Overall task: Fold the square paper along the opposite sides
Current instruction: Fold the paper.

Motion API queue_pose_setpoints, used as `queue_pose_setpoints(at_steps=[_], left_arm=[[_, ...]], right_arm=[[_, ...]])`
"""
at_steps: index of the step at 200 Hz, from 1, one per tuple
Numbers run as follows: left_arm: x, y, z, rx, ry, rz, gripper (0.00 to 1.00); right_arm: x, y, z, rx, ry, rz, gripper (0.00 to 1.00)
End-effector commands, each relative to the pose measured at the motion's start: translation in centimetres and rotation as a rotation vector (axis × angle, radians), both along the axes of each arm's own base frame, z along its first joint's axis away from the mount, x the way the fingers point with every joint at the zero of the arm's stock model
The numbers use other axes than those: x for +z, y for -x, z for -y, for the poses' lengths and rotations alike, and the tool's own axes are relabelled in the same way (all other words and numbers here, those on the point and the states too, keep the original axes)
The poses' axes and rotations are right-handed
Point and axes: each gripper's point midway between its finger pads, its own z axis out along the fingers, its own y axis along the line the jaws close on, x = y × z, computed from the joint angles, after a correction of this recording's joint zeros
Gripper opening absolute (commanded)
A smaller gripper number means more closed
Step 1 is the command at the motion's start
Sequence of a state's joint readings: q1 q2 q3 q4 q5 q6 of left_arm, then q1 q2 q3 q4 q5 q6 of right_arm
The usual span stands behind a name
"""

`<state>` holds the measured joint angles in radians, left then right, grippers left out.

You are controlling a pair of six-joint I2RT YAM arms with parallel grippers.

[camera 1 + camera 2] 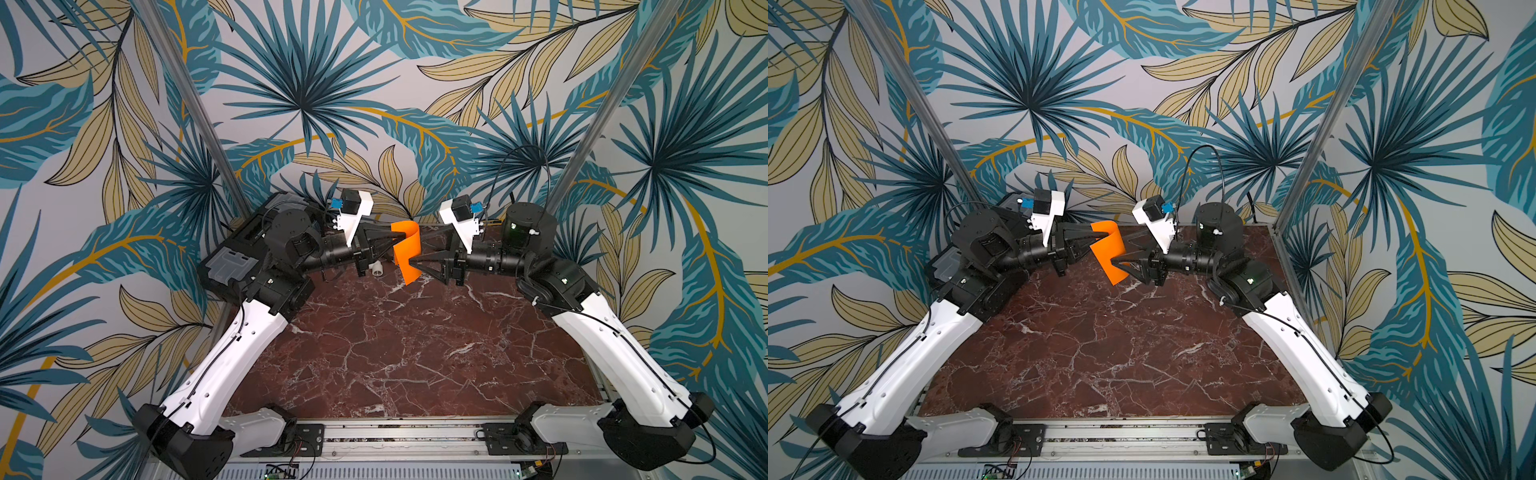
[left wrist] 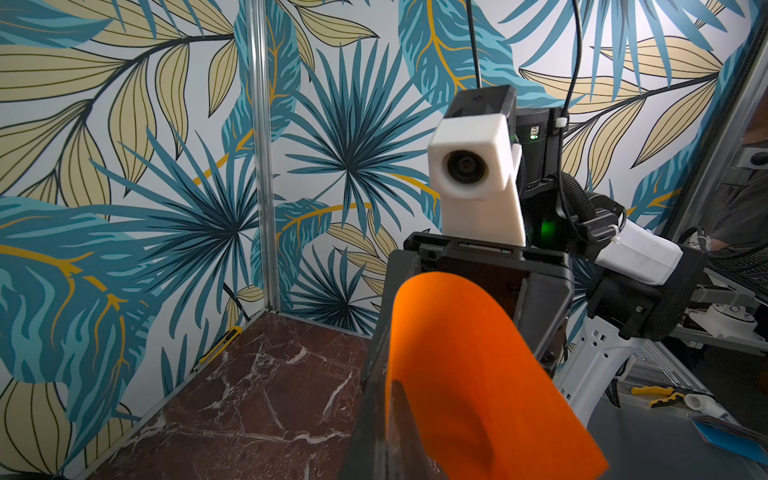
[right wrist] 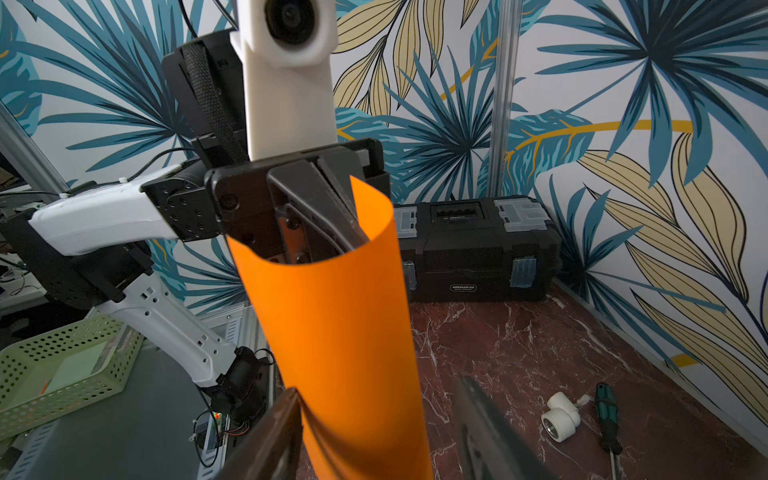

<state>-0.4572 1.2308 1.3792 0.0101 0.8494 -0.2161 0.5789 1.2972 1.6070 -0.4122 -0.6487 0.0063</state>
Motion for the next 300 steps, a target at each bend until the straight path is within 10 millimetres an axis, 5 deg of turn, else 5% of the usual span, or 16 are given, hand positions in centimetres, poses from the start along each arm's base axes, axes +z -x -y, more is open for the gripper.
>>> queue_pose_setpoints(at_steps=[1,300], left_arm=[[-1.0,-0.3,0.1,-0.002,-0.015,-0.020,0.00],[-0.4,0.1,0.2,-0.028,-0.017,-0.013,0.00]], right_arm=[[1.3,0.0,0.0,-0.008,-0.024,0.051,0.57],[-0.2,-0.7,-1.0,0.016,-0.021,0.019,0.49]])
